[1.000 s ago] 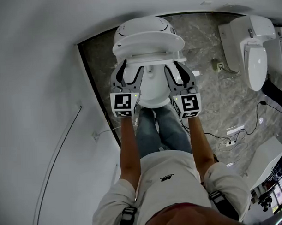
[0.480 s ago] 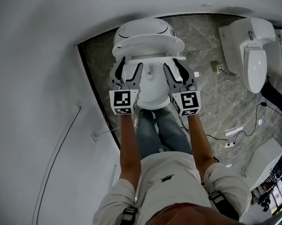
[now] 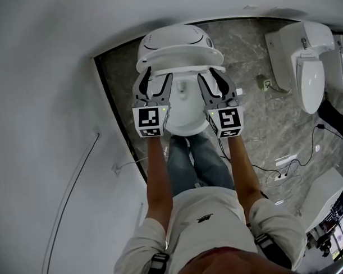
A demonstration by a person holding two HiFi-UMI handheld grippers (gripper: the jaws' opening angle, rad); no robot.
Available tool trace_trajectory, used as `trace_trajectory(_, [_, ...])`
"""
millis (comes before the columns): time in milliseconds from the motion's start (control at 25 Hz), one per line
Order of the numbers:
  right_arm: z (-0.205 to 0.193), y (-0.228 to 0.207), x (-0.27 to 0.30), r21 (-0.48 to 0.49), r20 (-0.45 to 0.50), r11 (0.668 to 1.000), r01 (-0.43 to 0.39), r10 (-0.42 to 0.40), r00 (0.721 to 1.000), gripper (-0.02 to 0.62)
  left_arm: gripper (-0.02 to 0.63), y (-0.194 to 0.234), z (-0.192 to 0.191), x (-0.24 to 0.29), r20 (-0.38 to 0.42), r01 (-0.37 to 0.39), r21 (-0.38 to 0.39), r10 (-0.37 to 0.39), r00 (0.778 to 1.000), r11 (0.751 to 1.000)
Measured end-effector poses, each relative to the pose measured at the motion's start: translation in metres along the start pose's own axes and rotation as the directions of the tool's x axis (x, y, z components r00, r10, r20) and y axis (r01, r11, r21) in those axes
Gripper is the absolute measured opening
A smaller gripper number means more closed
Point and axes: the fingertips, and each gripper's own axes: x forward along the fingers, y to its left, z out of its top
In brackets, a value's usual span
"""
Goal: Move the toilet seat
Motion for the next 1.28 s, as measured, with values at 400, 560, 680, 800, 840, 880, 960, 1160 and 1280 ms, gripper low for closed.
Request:
trace_trajectory(400, [0.004, -0.006, 0.016, -0.01, -0.001, 1.0, 0.011, -0.011, 1.0, 0.17, 0.276, 0.006, 0.006, 0.012, 0.018, -0.005, 0.011, 0.005, 1.0, 1.0])
trace_trajectory(560, [0.008, -0.011, 0.022, -0.013, 0.005, 1.0, 0.018, -0.018, 1.0, 0.17, 0.276, 0.003, 0.013, 0.015, 0.032, -0.001, 0.024, 0.0, 0.999, 1.0])
trace_trajectory(680, [0.01, -0.012, 0.026, -0.022, 0.001, 1.0, 0.021, -0.021, 1.0, 0.17, 0.273, 0.0, 0.017, 0.015, 0.04, 0.007, 0.025, -0.008, 0.999, 1.0])
trace_trajectory(800, [0.014, -0.012, 0.028, -0.043, 0.01, 0.999, 0.026, -0.026, 1.0, 0.17, 0.244, -0.001, 0.021, 0.012, 0.05, 0.015, 0.029, -0.016, 0.999, 0.999])
trace_trajectory(840, [0.017, -0.012, 0.029, -0.052, 0.016, 0.998, 0.027, -0.026, 1.0, 0.17, 0.233, -0.002, 0.022, 0.012, 0.055, 0.016, 0.031, -0.018, 0.998, 0.999])
trace_trajectory(880, [0.02, -0.011, 0.029, -0.06, 0.022, 0.998, 0.025, -0.023, 0.999, 0.17, 0.223, -0.002, 0.024, 0.011, 0.059, 0.017, 0.034, -0.019, 0.998, 0.999])
trace_trajectory(960, [0.028, -0.007, 0.029, -0.075, 0.04, 0.997, 0.013, -0.01, 0.999, 0.17, 0.201, -0.003, 0.028, 0.01, 0.064, 0.02, 0.04, -0.022, 0.998, 0.999])
trace_trajectory(1160, [0.035, 0.008, 0.024, -0.108, 0.052, 0.994, -0.032, 0.038, 0.998, 0.136, 0.147, -0.01, 0.033, 0.004, 0.076, 0.048, 0.062, -0.052, 0.996, 0.997])
trace_trajectory(1280, [0.033, 0.014, 0.019, -0.109, 0.049, 0.993, -0.041, 0.047, 0.998, 0.083, 0.111, -0.014, 0.033, -0.001, 0.082, 0.061, 0.07, -0.067, 0.994, 0.996])
